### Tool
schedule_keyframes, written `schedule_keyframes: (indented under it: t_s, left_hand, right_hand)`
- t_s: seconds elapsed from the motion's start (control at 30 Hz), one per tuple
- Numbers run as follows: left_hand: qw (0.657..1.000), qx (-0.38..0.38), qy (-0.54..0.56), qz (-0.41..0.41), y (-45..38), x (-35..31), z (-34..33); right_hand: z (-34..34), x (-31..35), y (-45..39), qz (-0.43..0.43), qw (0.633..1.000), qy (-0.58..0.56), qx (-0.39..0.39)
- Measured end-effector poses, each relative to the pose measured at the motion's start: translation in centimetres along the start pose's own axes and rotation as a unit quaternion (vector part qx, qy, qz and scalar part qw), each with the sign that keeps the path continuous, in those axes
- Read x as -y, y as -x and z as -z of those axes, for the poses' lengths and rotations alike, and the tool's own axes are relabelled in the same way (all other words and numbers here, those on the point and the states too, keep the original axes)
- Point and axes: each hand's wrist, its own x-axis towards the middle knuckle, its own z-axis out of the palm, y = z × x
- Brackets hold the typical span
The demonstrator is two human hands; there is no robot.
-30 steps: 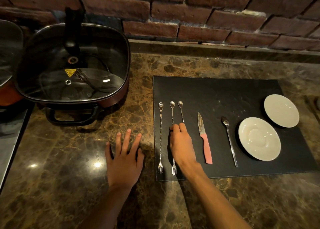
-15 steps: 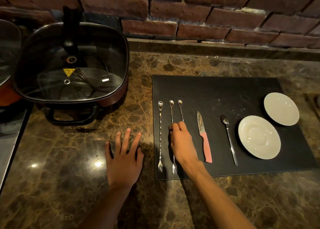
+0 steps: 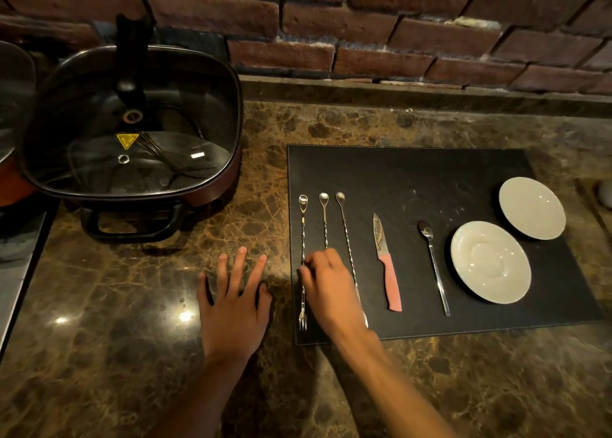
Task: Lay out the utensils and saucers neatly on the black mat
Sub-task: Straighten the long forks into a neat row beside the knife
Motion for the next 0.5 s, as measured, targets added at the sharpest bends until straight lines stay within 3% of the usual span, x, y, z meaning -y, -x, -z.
schedule_keyframes:
  t_s: [0.5]
  left_hand:
    - [1.0, -0.006, 0.006, -0.003, 0.0, 0.1, 0.0]
  right_hand:
    - [-1.8, 0.5, 0.4, -0.005, 0.994, 0.093, 0.05]
